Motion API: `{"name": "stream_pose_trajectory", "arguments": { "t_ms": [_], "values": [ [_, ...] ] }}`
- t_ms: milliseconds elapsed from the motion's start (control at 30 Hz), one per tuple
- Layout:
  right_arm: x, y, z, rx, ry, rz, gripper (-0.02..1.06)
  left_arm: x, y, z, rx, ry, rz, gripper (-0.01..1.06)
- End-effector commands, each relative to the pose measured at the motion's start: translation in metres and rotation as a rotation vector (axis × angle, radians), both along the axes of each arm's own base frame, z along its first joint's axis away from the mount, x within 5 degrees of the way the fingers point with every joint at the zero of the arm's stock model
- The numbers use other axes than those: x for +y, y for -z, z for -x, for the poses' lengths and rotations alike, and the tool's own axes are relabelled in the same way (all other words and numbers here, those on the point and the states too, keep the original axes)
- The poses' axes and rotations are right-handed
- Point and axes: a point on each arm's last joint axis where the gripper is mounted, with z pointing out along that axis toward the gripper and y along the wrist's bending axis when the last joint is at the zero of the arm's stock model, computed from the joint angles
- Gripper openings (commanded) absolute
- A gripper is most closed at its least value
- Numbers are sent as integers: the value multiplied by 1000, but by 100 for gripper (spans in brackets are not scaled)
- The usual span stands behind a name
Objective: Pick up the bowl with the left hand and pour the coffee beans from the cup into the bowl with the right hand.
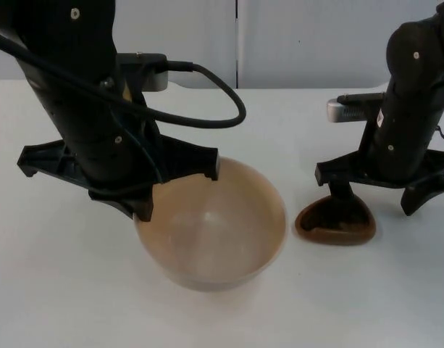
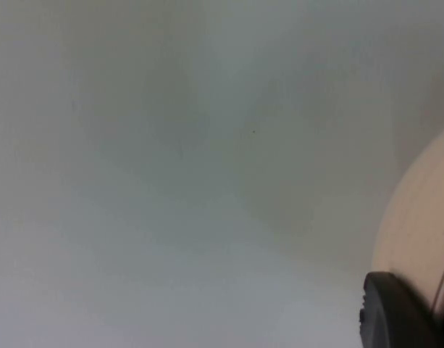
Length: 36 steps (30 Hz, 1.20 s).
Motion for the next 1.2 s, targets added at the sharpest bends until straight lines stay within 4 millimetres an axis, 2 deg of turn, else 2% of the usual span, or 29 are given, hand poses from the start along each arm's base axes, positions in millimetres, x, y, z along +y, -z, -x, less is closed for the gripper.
{"name": "stream_pose_trajectory", "arguments": {
  "t_ms": [0,233,367,400,533,567,667,700,833,867,967,1167],
  "values": [
    [2,0,-1,-9,4,-7,84,-1,-3,1,-14,-1,9,0],
    [2,0,-2,-11,4,-9,80,-1,-3,1,-16,-1,10,0],
    [2,0,-2,-13,4,-10,63,-1,-3,1,-16,-1,10,0],
    [2,0,-2,-13,4,-10,63,-1,-3,1,-16,-1,10,0],
    [2,0,-2,-18,3,-13,44,-1,-3,1,-16,-1,10,0],
    [2,0,-2,-18,3,-13,44,-1,-3,1,-16,-1,10,0],
    [2,0,-3,-21,3,-14,31,-1,-3,1,-19,0,13,0],
    [2,0,-3,-21,3,-14,31,-1,-3,1,-19,0,13,0],
    [3,0,-3,-26,1,-18,13,-1,-3,1,-19,0,13,0],
    [3,0,-3,-26,1,-18,13,-1,-3,1,-19,0,13,0],
    [3,0,-3,-30,0,-20,1,-1,-3,1,-22,0,15,0],
    [3,0,-3,-31,-20,-15,0,-1,-3,0,-25,0,18,0]
  ]
}}
